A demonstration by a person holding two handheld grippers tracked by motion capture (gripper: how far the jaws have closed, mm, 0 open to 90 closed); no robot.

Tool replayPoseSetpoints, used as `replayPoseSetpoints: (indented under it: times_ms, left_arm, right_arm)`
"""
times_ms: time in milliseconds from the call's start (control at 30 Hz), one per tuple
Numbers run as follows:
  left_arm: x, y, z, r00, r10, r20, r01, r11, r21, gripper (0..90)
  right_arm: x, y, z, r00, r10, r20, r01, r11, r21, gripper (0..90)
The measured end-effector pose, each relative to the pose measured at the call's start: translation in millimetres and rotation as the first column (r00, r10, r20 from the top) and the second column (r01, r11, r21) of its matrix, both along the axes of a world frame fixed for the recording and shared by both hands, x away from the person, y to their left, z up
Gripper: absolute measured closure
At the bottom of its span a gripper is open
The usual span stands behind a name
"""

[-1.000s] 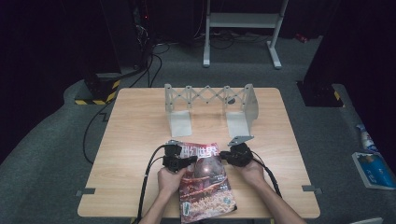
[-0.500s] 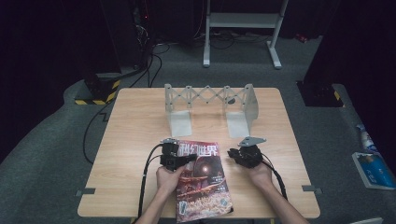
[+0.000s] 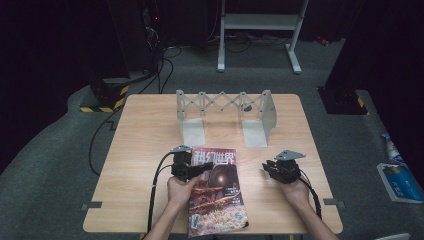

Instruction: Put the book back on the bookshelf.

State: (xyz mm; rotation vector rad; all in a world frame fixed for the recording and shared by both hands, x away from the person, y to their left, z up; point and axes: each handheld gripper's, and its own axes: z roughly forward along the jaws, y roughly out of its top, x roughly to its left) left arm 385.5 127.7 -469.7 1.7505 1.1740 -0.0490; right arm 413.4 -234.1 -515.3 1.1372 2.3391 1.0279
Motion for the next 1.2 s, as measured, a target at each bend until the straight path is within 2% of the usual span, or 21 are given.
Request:
replayPoseSetpoints:
  times_ms: [200, 400, 433, 533, 633, 733, 867, 1000, 1100, 1200]
  left_arm:
    - [-1.9, -1.9, 8.7, 0.9994, -0.018, 0.029, 0.019, 0.9998, -0.012, 83.9]
    - [-8.0, 1.3, 17.8, 0.9978, -0.023, 0.061, 0.025, 0.9992, -0.030, 84.0]
    - [-8.8, 2.4, 18.9, 0.9975, -0.024, 0.066, 0.026, 0.9993, -0.029, 84.0]
    - [-8.6, 5.5, 20.7, 0.9977, -0.013, 0.067, 0.015, 0.9995, -0.027, 84.0]
    - [-9.7, 6.5, 23.2, 0.9959, -0.004, 0.090, 0.007, 0.9993, -0.036, 83.9]
    - [-10.1, 8.8, 25.9, 0.9929, -0.004, 0.119, 0.010, 0.9986, -0.053, 83.9]
    - [-9.0, 10.0, 30.9, 0.9915, 0.000, 0.130, 0.007, 0.9984, -0.056, 83.9]
    - [-10.7, 10.8, 38.6, 0.9867, 0.001, 0.163, 0.010, 0.9978, -0.066, 83.8]
    - [-11.1, 11.6, 42.8, 0.9858, 0.003, 0.168, 0.011, 0.9967, -0.080, 83.8]
    - [-11.7, 11.6, 49.0, 0.9834, 0.006, 0.181, 0.006, 0.9975, -0.070, 83.8]
  right_arm:
    - [0.8, -16.6, -3.5, 0.9976, -0.058, -0.037, 0.061, 0.996, 0.069, 61.9]
    - [5.4, -25.4, -9.2, 0.9934, -0.113, -0.017, 0.114, 0.990, 0.088, 57.2]
    - [6.3, -25.2, -10.7, 0.9922, -0.125, -0.007, 0.125, 0.987, 0.103, 56.0]
    - [5.5, -21.2, -12.1, 0.9912, -0.129, 0.027, 0.127, 0.989, 0.072, 53.1]
    - [2.8, -18.2, -14.7, 0.9881, -0.134, 0.076, 0.132, 0.991, 0.026, 46.8]
    - [2.6, -19.3, -16.6, 0.9853, -0.148, 0.085, 0.146, 0.989, 0.036, 42.9]
    - [3.8, -19.1, -18.5, 0.9838, -0.150, 0.098, 0.147, 0.988, 0.044, 39.1]
    - [4.3, -18.2, -19.3, 0.9845, -0.142, 0.103, 0.138, 0.989, 0.048, 38.5]
    - [4.5, -18.0, -19.4, 0.9852, -0.137, 0.103, 0.132, 0.990, 0.049, 37.8]
    - [4.1, -17.8, -19.4, 0.9851, -0.138, 0.102, 0.134, 0.990, 0.049, 37.6]
